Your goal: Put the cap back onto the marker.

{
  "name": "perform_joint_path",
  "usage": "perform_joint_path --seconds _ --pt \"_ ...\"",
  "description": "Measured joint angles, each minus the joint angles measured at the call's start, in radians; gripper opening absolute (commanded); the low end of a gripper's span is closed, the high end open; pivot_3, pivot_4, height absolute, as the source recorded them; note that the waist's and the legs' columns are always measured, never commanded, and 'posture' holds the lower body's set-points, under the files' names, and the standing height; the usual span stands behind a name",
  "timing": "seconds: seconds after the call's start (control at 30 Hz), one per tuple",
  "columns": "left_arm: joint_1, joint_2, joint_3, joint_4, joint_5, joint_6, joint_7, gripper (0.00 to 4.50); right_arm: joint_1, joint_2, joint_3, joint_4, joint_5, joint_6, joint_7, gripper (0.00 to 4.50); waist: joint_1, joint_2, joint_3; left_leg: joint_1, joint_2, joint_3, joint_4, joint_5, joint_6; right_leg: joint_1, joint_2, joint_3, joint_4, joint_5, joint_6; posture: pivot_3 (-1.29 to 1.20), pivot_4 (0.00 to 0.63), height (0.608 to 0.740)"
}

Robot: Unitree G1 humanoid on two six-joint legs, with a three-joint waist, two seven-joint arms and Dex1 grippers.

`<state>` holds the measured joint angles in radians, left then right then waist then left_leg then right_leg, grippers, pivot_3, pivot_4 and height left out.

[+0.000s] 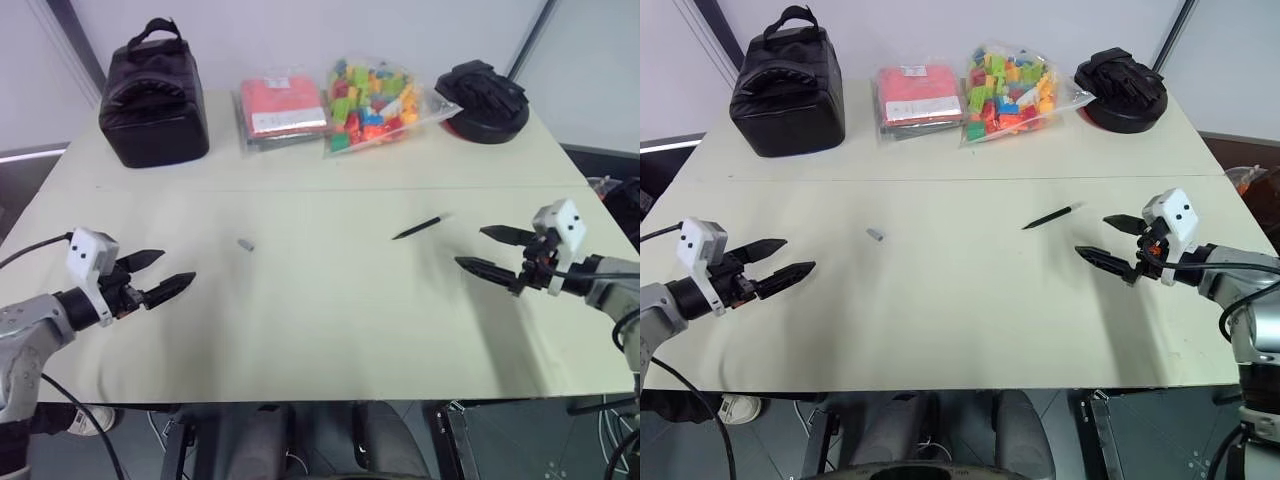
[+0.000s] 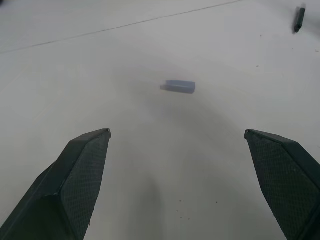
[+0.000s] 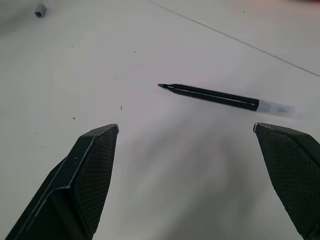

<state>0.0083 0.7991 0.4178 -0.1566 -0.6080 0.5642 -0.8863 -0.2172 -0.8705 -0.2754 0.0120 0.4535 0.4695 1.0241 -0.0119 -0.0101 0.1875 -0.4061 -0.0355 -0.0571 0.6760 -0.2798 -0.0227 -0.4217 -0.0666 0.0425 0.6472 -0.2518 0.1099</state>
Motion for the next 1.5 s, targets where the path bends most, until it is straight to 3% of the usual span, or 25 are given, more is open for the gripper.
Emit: perform_joint_path --seconds 1.13,1.37,1.5 --pt "-0.002 0.002 -0.009 0.015 0.002 0.01 0.003 4.5 -0.136 0.005 0.116 0.228 -0.115 -0.175 0.067 4.47 -0.001 0.0 0.0 0.0 0.0 0.0 0.0 0.0 0.0 -0.001 0.0 0.0 0.0 0.0 0.0 0.0 0.15 0.74" --pt "-0.016 0.0 -0.022 0.007 0.009 0.007 0.013 4.5 -0.348 0.02 0.24 0.412 -0.227 -0.334 0.133 4.47 -0.006 0.001 0.001 0.0 0.0 0.001 -0.002 0.0 0.0 -0.002 0.001 0.0 0.0 0.0 0.0 0.0 0.15 0.74" --pt "-0.023 -0.015 -0.035 -0.006 0.01 0.006 0.021 4.5 -0.523 0.036 0.377 0.612 -0.363 -0.502 0.21 4.47 -0.008 0.002 0.001 0.0 -0.001 0.002 -0.002 0.0 -0.001 -0.003 0.0 0.001 0.0 0.0 0.0 0.0 0.15 0.74"
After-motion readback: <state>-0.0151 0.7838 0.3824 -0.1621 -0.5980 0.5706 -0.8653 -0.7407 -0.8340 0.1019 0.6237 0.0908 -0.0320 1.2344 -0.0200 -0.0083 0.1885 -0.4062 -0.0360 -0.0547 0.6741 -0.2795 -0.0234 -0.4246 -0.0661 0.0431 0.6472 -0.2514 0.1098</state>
